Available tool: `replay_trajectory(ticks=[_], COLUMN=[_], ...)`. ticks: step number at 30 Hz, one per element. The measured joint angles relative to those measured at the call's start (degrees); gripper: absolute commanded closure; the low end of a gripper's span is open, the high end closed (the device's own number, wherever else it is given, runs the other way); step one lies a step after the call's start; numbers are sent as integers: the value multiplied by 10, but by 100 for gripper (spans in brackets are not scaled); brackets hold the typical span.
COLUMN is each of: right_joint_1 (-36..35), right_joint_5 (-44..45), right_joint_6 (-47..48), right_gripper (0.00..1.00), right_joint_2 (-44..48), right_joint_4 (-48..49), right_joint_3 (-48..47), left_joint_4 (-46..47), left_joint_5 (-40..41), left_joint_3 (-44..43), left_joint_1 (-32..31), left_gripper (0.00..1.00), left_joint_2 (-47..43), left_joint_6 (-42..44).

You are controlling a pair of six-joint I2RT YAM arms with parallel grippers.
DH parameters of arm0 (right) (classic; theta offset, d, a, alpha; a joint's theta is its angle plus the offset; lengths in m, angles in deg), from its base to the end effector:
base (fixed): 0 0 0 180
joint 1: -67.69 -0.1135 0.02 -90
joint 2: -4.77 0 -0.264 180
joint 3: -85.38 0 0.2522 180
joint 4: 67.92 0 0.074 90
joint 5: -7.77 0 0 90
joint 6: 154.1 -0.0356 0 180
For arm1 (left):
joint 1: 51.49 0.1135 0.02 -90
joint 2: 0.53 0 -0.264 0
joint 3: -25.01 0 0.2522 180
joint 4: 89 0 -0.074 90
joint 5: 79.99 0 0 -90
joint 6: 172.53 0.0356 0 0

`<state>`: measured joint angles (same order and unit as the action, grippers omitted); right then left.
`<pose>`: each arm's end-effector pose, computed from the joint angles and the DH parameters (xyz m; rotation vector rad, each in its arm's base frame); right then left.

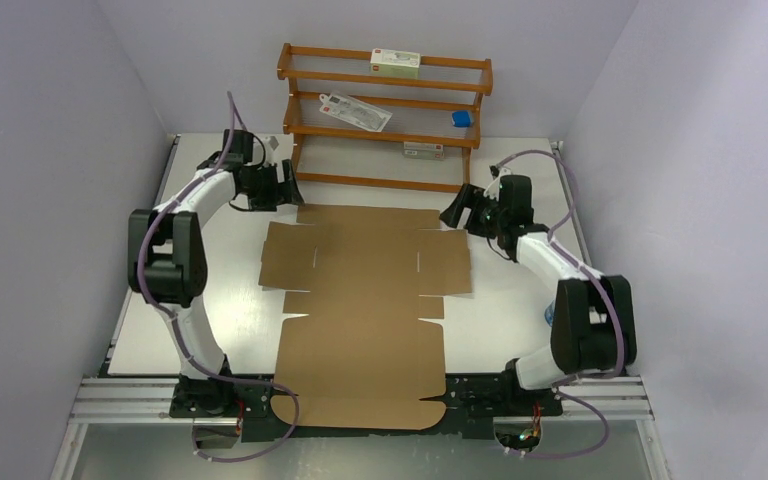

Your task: Fold the paper box

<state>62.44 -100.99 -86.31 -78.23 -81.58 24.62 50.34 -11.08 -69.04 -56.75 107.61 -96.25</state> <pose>0.3062 0.0396 0.2169 0.1423 2.2248 0.6257 0.4058 -0.0502 0.2154 -0.0374 2.5358 -0.5974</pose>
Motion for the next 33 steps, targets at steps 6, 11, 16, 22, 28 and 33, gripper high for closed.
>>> replay_trajectory(ticks=[6,11,16,22,28,33], right_joint_1=[-3,-7,-9,-9,-9,-10], right_joint_5=[-10,-25,-47,-64,-79,-90], right_joint_6=[-3,-14,-29,-43,-57,-63], right_gripper=[16,16,16,20,31,38], right_joint_2=[-116,-196,-249,-270,-282,-288], right_joint_4=[32,50,72,95,120,125], right_joint_3=[-67,-91,-116,-129,-129,-129], left_joint_4=[-16,-19,-18,-11,-4,2], left_joint_5=[-7,-30,-47,-66,-80,-94], left_joint_3=[-46,-58,-60,-60,-60,-56], left_joint_1=[-7,-10,-10,-10,-10,-10], left_gripper=[17,17,19,23,38,53], left_joint_2=[66,98,112,118,130,131], left_joint_6=[10,16,24,28,30,30])
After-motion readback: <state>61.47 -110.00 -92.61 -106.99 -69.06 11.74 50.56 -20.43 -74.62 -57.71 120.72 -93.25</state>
